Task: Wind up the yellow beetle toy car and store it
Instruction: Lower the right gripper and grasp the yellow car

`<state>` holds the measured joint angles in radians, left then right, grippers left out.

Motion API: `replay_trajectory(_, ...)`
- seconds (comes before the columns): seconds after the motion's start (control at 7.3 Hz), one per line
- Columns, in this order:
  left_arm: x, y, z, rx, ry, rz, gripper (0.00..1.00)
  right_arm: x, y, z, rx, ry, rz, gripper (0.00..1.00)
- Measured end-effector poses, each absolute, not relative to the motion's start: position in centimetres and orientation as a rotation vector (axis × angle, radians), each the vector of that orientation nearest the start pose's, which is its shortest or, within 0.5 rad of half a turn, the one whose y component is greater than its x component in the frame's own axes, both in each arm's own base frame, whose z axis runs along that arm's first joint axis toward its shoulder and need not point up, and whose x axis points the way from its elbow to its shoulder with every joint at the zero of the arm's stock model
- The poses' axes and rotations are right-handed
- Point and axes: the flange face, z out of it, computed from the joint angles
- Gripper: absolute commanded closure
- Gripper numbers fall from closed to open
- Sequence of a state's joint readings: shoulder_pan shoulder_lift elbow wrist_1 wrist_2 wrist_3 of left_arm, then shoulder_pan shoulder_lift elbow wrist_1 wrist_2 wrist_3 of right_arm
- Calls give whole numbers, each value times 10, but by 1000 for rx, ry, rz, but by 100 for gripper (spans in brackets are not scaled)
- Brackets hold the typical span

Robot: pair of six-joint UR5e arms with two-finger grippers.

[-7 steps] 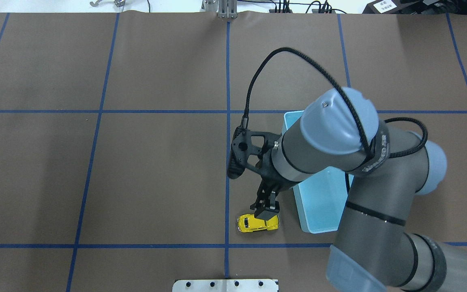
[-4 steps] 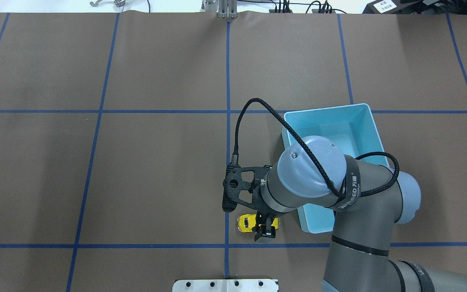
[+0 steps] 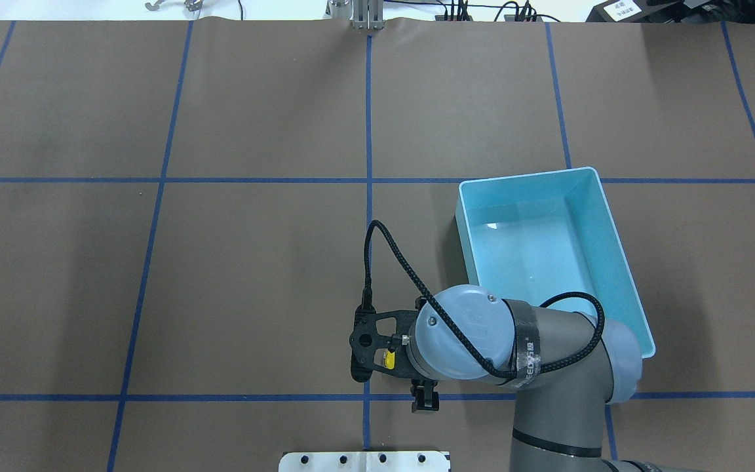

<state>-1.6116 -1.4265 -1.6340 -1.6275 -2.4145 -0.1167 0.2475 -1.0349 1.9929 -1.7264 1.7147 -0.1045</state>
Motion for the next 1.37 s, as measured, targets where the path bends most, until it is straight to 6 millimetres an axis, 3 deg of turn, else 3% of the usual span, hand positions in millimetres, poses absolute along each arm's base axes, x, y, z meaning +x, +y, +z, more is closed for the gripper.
replay_trajectory(0.55, -77, -428, 682, -51, 843, -157, 0, -551, -269, 216, 668, -531, -1474, 0)
replay_trajectory(1.37, -77, -430, 680, -47, 844, -155, 0, -583, -268, 241, 664, -520, -1489, 0)
